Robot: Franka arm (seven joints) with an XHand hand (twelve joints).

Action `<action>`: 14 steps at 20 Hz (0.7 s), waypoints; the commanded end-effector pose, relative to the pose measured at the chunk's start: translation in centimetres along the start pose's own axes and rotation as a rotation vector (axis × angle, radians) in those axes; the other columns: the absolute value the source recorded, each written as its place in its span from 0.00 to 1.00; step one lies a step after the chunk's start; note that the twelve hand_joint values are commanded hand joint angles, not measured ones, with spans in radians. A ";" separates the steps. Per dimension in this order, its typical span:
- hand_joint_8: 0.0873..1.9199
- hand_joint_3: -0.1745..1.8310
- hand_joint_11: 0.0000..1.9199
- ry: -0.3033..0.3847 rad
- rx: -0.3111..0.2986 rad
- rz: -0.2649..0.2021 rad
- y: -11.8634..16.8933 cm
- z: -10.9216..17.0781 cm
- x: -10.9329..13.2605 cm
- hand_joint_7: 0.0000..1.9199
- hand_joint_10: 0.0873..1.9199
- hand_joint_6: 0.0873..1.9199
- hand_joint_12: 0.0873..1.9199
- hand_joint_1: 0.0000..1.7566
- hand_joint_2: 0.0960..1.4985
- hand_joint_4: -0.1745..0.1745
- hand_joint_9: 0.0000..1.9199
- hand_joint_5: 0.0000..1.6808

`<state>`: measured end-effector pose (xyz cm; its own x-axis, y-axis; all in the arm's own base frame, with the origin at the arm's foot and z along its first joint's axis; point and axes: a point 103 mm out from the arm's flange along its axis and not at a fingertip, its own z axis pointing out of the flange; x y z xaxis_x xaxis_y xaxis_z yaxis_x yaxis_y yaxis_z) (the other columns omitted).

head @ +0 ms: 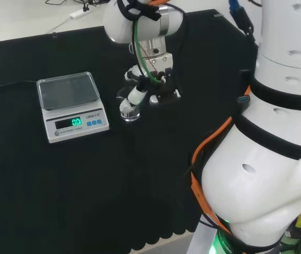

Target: Pick up the beaker.

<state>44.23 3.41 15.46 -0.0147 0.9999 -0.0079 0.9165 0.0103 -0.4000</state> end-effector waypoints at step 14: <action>0.35 0.17 0.03 0.005 0.009 -0.021 3.9 2.4 2.1 0.08 0.43 0.00 0.78 0.45 0.36 0.56 0.17 0.10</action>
<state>46.50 5.21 12.04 -0.0306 0.9995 0.0019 0.9081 0.0286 -0.4177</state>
